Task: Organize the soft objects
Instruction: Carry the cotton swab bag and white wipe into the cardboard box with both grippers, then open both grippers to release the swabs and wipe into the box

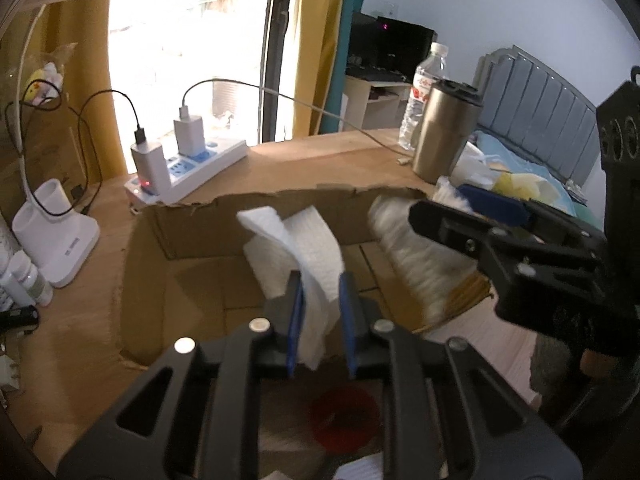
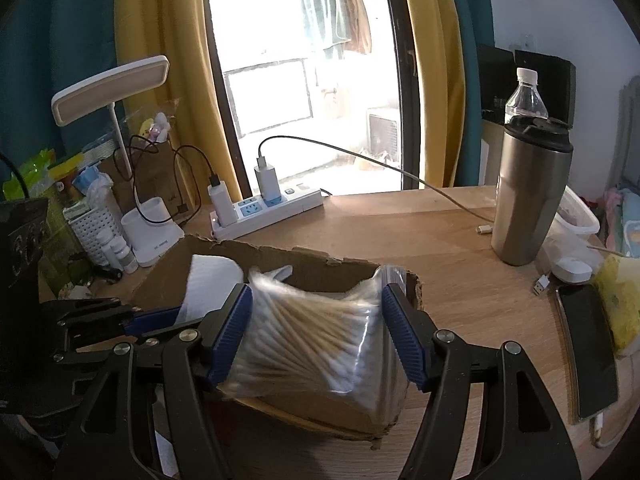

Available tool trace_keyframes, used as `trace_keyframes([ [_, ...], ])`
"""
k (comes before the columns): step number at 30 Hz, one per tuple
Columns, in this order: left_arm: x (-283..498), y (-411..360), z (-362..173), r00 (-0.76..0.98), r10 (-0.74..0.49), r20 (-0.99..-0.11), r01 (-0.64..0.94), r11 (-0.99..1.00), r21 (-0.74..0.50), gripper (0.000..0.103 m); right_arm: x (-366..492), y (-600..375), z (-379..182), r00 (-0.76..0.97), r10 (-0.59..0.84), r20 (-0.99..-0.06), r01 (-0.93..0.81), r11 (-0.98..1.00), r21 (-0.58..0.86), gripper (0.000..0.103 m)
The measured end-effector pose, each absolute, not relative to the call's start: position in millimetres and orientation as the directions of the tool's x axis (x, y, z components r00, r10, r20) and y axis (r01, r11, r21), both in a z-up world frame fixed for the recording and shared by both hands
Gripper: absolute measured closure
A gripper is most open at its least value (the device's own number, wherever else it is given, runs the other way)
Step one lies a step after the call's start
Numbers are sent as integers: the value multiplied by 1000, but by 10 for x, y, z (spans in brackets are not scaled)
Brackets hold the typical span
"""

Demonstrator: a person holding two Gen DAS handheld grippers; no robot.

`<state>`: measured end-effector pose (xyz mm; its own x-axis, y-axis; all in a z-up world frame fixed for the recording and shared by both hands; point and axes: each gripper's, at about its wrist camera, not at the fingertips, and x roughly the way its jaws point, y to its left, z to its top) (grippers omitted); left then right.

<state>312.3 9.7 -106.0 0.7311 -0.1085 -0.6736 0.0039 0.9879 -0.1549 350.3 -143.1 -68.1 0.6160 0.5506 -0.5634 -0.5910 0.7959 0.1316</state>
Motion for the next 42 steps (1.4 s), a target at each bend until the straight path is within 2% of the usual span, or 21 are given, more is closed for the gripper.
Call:
trace_keyframes([
  [2, 3093, 106, -1039, 737, -105, -668, 2, 988, -153, 83, 3484, -1431, -653, 624, 545, -560, -588, 799, 124, 31],
  [4, 3052, 131, -1014, 743, -99, -662, -3, 989, -151, 78, 3465, -1428, -631, 626, 546, -557, -590, 798, 119, 27],
  [5, 3039, 144, -1006, 744, -95, -661, -7, 989, -150, 60, 3453, -1427, -622, 629, 544, -555, -589, 800, 117, 26],
  [6, 3026, 156, -993, 746, -89, -659, -13, 989, -149, 27, 3443, -1428, -614, 632, 543, -554, -588, 801, 115, 25],
  [7, 3008, 170, -983, 749, -91, -656, -14, 988, -153, 8, 3435, -1426, -605, 631, 542, -555, -587, 801, 116, 25],
  [10, 2930, 217, -928, 766, -114, -633, -7, 983, -186, 8, 3399, -1442, -576, 639, 537, -551, -580, 807, 115, 25],
  [29, 2571, 296, -729, 805, -100, -585, -10, 983, -183, 7, 3049, -1559, -338, 685, 519, -511, -552, 828, 101, 24],
  [42, 2697, 863, -804, 801, -228, -553, 17, 933, -360, 4, 2984, -1468, -481, 647, 530, -547, -574, 812, 107, 24],
])
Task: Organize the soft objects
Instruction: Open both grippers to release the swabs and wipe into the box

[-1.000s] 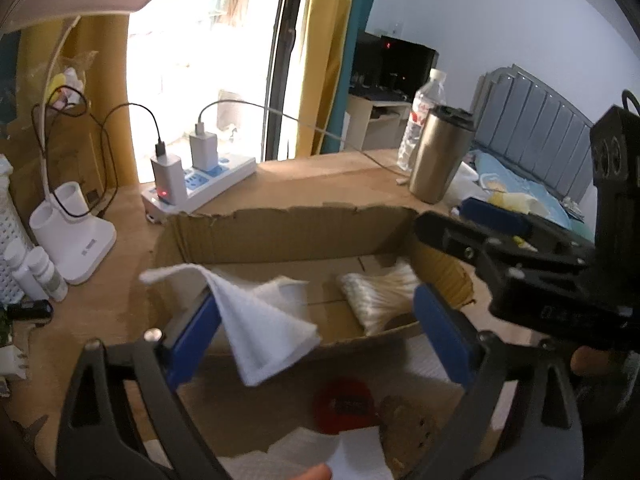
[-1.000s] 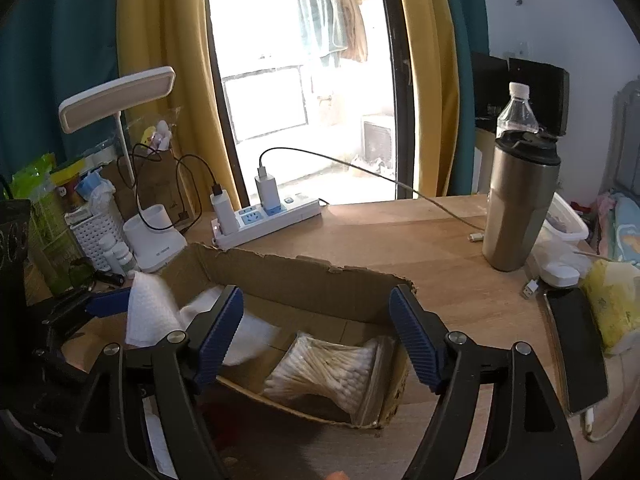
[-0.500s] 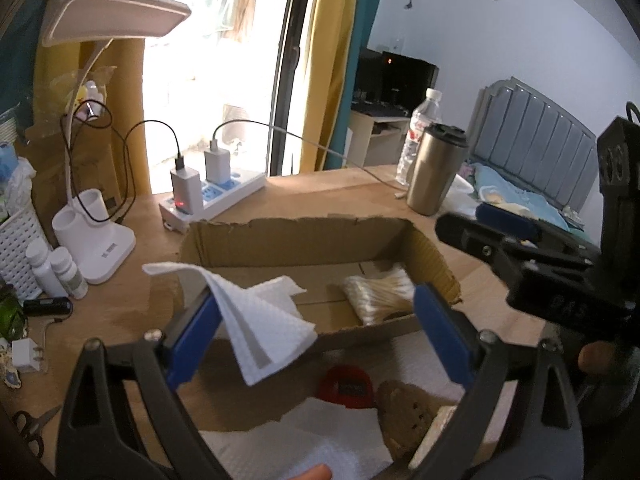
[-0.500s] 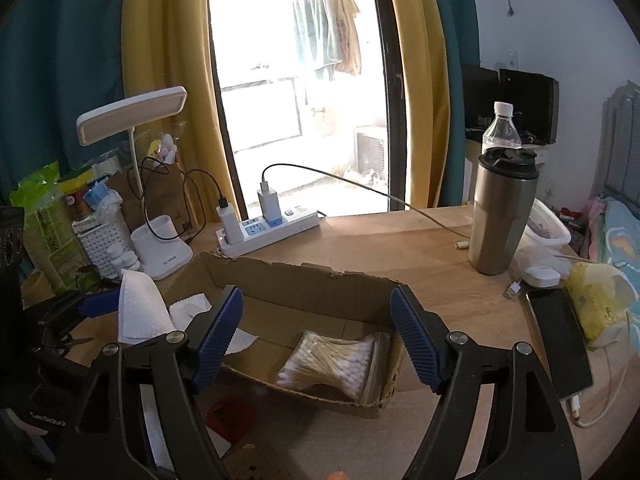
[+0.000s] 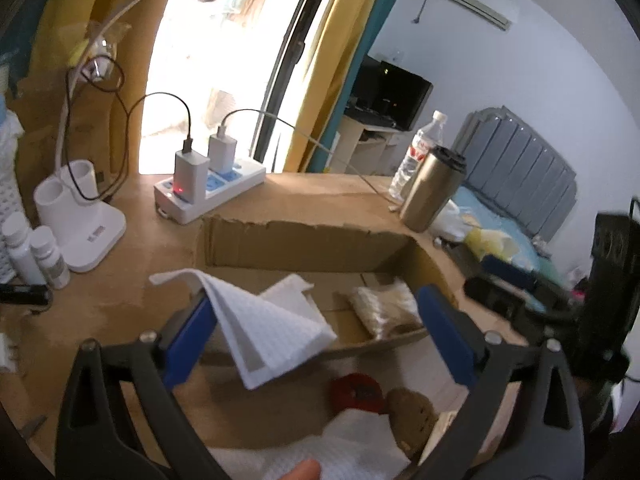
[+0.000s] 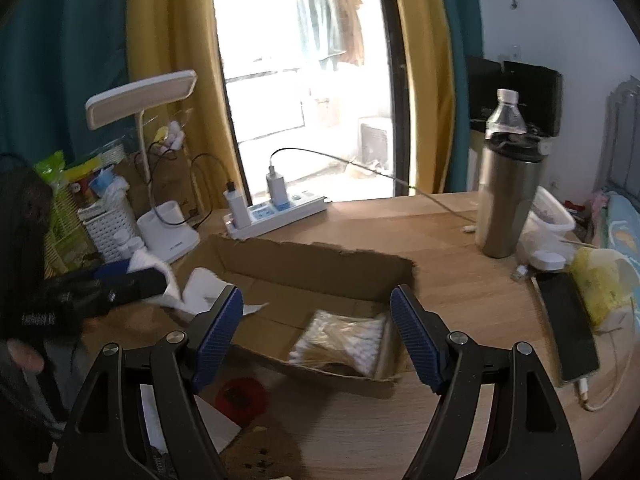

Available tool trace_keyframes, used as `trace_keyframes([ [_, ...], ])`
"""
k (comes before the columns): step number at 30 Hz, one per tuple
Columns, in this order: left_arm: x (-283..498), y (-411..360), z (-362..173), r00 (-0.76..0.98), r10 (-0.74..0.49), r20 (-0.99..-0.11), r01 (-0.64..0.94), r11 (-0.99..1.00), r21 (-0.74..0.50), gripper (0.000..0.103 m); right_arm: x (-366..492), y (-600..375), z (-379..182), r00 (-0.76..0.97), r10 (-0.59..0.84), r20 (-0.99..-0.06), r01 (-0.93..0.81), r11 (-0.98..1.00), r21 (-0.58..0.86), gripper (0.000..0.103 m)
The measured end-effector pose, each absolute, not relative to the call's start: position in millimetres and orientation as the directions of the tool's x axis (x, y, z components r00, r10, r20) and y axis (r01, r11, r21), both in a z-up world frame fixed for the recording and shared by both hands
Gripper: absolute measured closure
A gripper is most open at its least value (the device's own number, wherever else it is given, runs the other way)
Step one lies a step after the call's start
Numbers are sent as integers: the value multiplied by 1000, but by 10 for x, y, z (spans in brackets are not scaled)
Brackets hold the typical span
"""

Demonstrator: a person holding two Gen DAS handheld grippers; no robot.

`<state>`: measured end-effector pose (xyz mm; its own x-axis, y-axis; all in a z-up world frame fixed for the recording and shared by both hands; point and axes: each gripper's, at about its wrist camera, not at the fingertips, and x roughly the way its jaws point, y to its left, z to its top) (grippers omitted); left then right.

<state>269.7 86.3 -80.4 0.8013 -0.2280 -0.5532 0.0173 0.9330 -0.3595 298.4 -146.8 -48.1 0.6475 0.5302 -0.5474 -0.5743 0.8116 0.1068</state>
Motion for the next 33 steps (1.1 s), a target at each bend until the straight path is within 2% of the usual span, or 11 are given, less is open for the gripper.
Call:
trace_keyframes([
  [9, 2784, 1047, -772, 791, -348, -504, 115, 893, -436, 4, 3002, -928, -708, 545, 588, -598, -689, 721, 82, 24],
  [19, 2774, 1264, -824, 785, -379, -490, 103, 860, -500, 4, 3001, -483, -816, 432, 664, -610, -783, 612, 110, 26],
  [22, 2775, 1259, -833, 779, -392, -490, 117, 858, -501, 4, 3015, -409, -824, 421, 676, -605, -791, 600, 121, 31],
  [23, 2775, 1255, -837, 777, -396, -489, 120, 857, -502, 4, 3021, -397, -827, 418, 679, -604, -793, 597, 123, 35],
  [25, 2779, 1242, -842, 774, -402, -489, 127, 855, -503, 4, 3029, -353, -842, 411, 680, -607, -799, 590, 120, 48],
  [29, 2780, 1230, -843, 772, -408, -487, 135, 855, -501, 4, 3066, -351, -854, 430, 669, -606, -784, 610, 116, 98],
  [33, 2782, 1214, -846, 773, -396, -496, 129, 864, -487, 4, 3146, -463, -826, 490, 631, -601, -739, 667, 98, 100],
])
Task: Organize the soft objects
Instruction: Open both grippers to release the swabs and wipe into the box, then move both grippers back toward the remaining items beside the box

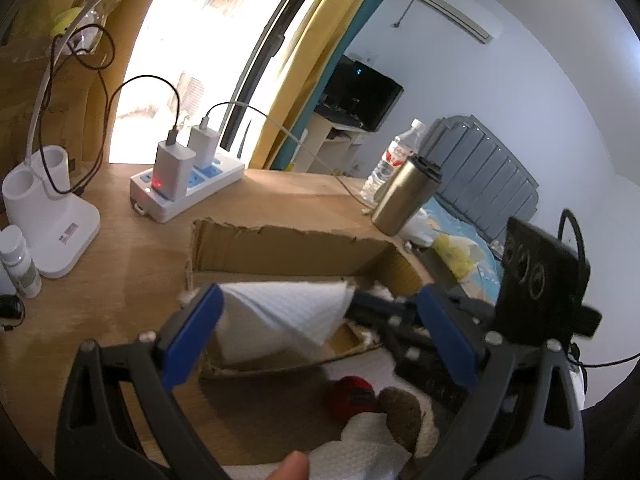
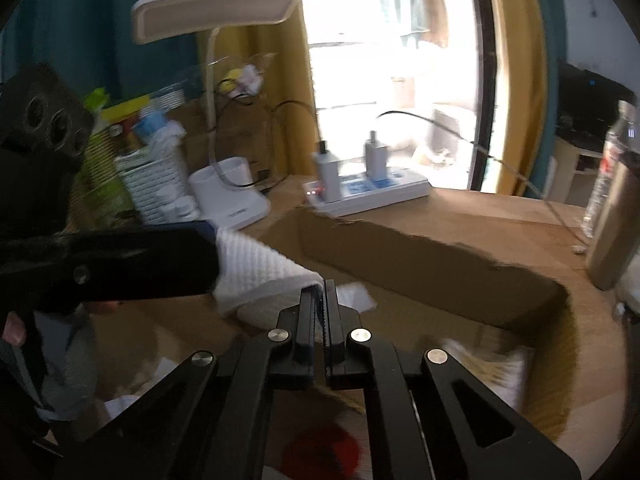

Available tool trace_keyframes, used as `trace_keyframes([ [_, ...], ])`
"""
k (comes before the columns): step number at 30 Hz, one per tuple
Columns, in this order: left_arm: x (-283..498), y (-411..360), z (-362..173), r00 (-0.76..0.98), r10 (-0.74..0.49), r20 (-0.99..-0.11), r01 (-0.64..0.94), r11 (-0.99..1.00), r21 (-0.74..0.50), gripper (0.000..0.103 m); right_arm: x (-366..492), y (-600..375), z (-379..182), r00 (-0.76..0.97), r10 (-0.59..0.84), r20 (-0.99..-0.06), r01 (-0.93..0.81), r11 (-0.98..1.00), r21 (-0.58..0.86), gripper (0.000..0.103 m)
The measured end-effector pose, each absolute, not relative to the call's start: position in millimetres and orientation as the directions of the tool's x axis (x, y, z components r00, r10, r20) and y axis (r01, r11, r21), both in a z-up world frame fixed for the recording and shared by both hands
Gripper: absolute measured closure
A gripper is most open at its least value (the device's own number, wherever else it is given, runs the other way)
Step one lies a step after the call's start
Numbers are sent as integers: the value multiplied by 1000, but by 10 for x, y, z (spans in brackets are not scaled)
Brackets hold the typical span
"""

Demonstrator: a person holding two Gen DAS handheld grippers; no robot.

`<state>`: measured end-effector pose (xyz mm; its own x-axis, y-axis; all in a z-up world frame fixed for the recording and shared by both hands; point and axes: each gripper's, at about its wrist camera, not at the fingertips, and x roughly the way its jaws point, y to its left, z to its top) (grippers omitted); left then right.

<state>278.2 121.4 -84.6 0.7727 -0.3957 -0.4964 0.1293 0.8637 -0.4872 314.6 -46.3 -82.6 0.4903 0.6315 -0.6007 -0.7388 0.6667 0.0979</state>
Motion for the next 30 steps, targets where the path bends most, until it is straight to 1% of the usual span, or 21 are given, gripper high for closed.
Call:
trace_keyframes([
  [8, 2746, 1136, -833, 773, -352, -528, 112, 895, -432, 4, 3344, -761, -876, 556, 521, -648, -634, 770, 74, 100],
  [10, 2721, 1138, -825, 776, -339, -532, 102, 900, -424, 4, 3362, -812, -890, 561, 500, -660, -614, 786, 74, 95],
  [11, 2708, 1143, -821, 777, -334, -533, 98, 901, -422, 4, 3362, -829, -898, 557, 494, -668, -610, 789, 74, 80],
  [12, 2689, 1149, -812, 779, -327, -534, 92, 903, -419, 4, 3357, -847, -904, 555, 488, -674, -606, 792, 74, 69],
  [13, 2666, 1152, -800, 782, -320, -535, 86, 906, -415, 4, 3343, -883, -902, 557, 485, -674, -602, 795, 75, 54],
  [14, 2649, 1153, -790, 784, -315, -535, 83, 907, -412, 4, 3318, -917, -893, 561, 483, -672, -599, 798, 74, 51],
  [24, 2356, 1083, -663, 805, -277, -525, 73, 923, -377, 4, 2993, -1190, -678, 602, 489, -632, -585, 808, 68, 50],
  [27, 2266, 991, -620, 813, -243, -528, 69, 942, -328, 4, 2876, -1233, -604, 614, 493, -616, -584, 809, 66, 49],
  [30, 2195, 881, -596, 817, -208, -537, 61, 959, -278, 4, 2757, -1273, -533, 625, 499, -600, -587, 808, 60, 43],
])
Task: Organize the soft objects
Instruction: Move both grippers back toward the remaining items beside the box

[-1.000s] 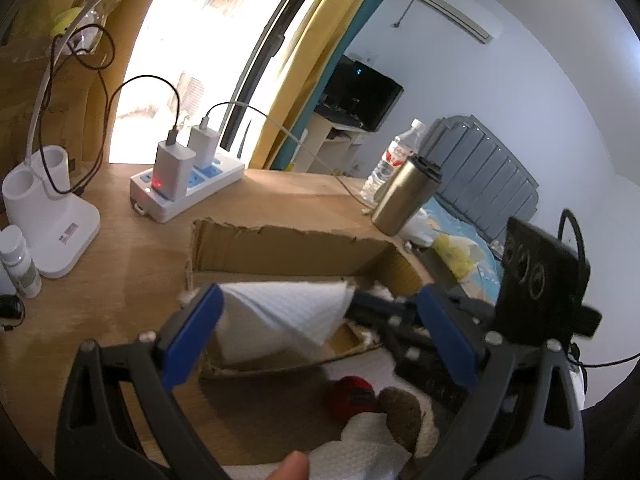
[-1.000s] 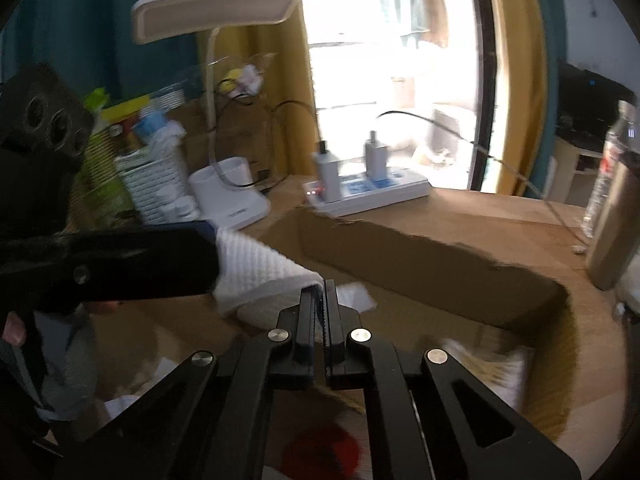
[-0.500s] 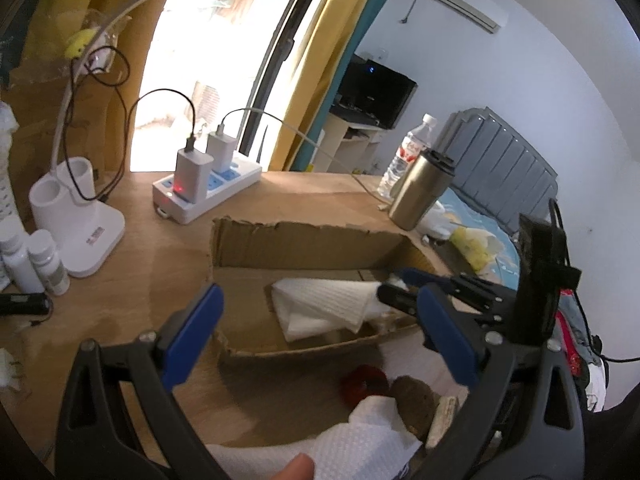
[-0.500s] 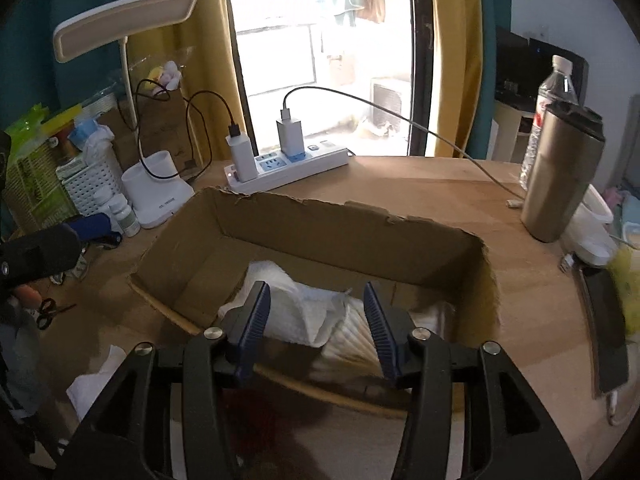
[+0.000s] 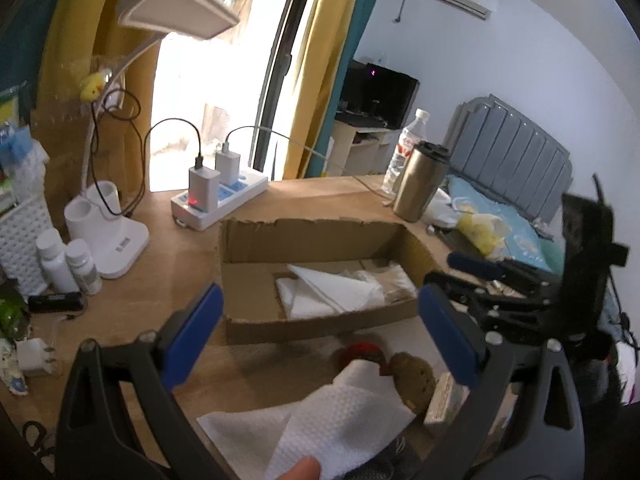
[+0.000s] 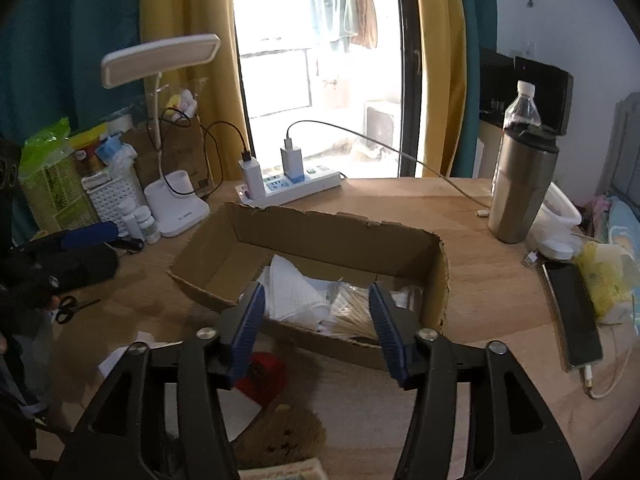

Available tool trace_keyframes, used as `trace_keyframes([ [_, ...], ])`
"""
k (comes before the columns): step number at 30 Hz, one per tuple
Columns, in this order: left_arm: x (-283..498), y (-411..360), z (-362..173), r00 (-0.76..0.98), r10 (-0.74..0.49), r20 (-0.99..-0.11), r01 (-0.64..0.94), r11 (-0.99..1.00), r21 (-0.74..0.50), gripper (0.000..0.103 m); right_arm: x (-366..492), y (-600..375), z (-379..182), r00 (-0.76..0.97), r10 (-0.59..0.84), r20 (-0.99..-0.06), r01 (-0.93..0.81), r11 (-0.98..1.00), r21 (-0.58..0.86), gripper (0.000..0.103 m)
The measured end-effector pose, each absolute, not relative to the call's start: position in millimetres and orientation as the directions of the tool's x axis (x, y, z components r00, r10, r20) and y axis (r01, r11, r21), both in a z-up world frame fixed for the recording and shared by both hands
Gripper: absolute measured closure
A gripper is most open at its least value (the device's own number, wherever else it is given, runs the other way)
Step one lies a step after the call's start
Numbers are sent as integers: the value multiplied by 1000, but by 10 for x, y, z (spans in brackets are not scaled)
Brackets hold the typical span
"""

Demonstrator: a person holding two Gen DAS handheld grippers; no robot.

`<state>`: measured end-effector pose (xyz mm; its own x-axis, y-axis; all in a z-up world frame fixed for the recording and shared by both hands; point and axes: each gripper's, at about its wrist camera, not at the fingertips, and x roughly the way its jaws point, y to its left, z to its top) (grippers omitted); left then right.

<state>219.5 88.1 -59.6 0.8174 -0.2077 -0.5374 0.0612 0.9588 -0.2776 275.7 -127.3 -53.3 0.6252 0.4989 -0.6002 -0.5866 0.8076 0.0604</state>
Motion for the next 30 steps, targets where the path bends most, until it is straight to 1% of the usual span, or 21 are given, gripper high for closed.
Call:
trace_keyframes([
  [5, 2088, 777, -566, 819, -196, -539, 61, 964, -257, 4, 2572, -1329, -402, 655, 502, -565, -586, 809, 39, 39],
  [10, 1979, 720, -581, 821, -176, -543, 47, 969, -243, 4, 2416, -1392, -323, 669, 503, -547, -587, 809, 27, 31],
  [15, 1854, 659, -570, 833, -139, -536, 29, 978, -209, 4, 2256, -1451, -296, 667, 517, -536, -599, 800, 25, 30],
  [20, 1768, 635, -607, 837, -114, -536, 4, 980, -201, 4, 2107, -1482, -296, 668, 516, -536, -605, 796, 12, 29],
  [30, 1576, 546, -681, 833, -108, -542, 1, 981, -195, 4, 1915, -1581, -387, 664, 511, -546, -604, 797, 11, 28],
])
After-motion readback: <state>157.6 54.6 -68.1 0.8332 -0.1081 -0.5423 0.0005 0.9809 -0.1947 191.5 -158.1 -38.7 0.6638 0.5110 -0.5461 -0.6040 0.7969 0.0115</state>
